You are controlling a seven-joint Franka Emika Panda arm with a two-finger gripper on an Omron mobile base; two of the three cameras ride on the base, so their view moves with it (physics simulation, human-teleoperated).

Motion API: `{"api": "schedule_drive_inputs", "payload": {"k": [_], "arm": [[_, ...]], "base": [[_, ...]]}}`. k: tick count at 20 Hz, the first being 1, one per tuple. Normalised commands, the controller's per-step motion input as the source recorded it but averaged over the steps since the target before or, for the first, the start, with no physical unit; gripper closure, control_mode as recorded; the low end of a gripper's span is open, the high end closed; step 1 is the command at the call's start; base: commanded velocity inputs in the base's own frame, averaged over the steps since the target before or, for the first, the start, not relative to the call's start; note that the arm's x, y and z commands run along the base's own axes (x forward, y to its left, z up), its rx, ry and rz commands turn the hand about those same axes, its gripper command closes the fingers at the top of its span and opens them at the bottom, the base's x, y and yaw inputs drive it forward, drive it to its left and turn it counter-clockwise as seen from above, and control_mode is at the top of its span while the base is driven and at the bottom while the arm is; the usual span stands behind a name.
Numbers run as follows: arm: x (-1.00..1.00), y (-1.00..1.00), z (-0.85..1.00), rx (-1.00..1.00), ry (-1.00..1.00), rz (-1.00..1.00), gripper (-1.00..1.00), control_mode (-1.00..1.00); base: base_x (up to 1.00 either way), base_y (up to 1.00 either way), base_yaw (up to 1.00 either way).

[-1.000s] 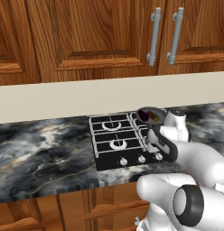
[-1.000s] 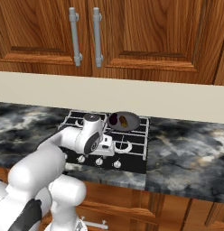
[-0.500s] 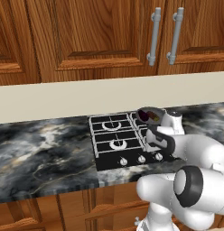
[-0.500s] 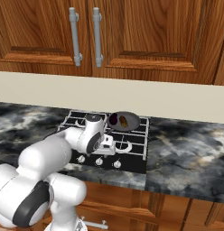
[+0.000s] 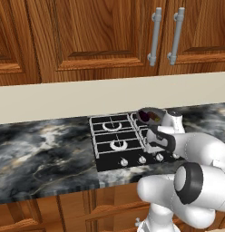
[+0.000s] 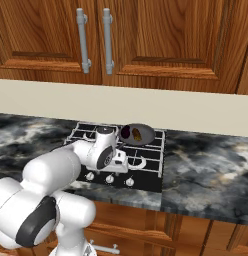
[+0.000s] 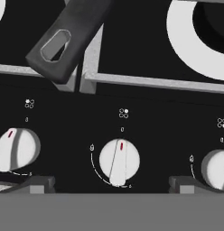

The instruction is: Put the sweet potato and eggplant in the pan. Then turn on the rear right burner and set the heat to medium.

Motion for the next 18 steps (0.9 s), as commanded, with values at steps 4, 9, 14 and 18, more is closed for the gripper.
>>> {"api": "schedule_drive_inputs", "payload": {"k": [4,9,14,18], "arm": [[0.0,0.0,-0.23,0.0,0.01,0.0,-1.0,-1.0],[0.0,0.0,-0.23,0.0,0.0,0.0,-1.0,-1.0],[0.0,0.0,-0.14,0.0,0.0,0.0,-1.0,-1.0],[0.03,0.0,-0.13,0.0,0.0,0.0,-1.0,-1.0]], "base": [[0.0,0.0,0.0],[0.0,0.0,0.0],[0.0,0.0,0.0],[0.0,0.0,0.0]]}}
